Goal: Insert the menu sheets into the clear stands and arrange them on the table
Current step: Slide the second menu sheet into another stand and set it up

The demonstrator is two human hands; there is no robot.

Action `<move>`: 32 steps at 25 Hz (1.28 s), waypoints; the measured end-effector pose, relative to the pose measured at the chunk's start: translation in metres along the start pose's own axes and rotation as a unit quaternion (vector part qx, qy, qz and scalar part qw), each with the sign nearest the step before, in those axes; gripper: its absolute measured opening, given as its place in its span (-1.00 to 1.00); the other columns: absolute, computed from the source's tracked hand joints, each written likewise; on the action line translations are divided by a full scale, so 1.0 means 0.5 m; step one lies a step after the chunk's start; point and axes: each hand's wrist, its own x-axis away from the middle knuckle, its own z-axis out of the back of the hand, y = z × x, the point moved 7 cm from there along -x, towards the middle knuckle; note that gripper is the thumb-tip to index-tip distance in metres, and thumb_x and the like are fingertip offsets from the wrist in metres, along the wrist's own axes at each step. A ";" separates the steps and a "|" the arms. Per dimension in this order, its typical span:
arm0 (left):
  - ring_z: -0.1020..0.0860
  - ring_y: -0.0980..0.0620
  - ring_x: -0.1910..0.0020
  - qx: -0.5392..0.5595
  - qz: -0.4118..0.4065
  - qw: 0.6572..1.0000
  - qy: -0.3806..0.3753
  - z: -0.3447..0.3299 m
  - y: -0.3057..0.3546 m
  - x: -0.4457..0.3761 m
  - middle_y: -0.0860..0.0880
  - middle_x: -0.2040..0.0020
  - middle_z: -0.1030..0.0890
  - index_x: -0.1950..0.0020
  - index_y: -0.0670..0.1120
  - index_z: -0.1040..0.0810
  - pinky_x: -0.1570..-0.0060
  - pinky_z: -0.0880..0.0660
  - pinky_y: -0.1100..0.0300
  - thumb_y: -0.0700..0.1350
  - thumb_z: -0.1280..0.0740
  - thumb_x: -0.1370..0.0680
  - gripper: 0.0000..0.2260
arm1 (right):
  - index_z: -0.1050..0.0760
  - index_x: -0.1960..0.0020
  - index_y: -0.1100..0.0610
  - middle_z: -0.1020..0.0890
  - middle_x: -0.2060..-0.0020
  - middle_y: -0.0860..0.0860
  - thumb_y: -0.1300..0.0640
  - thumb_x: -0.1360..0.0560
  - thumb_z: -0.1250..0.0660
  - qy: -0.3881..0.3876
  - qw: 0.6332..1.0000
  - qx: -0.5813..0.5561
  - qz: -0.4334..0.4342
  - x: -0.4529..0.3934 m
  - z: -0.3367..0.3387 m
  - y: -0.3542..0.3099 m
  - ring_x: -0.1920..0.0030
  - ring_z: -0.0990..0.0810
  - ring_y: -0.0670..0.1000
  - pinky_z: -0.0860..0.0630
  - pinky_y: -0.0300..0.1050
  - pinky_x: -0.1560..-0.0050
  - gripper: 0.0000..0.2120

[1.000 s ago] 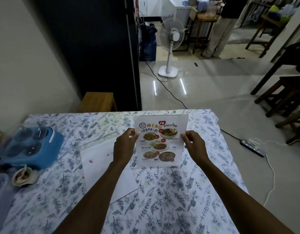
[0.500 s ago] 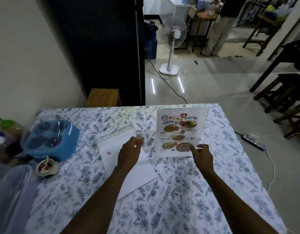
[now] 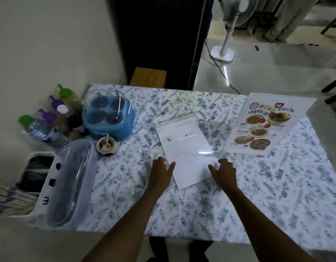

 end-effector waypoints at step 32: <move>-0.57 0.44 0.09 0.129 -0.191 0.966 0.121 0.246 0.065 0.318 0.04 -0.08 -0.69 -0.17 -0.06 -0.67 0.10 -0.45 0.55 -0.14 -0.41 -0.54 -0.78 | -0.66 -0.18 0.13 -0.71 0.09 0.11 0.19 -0.56 -0.38 -0.137 0.935 -0.280 0.171 0.274 0.241 -0.045 0.03 -0.67 0.07 -0.56 -0.09 0.08 -0.79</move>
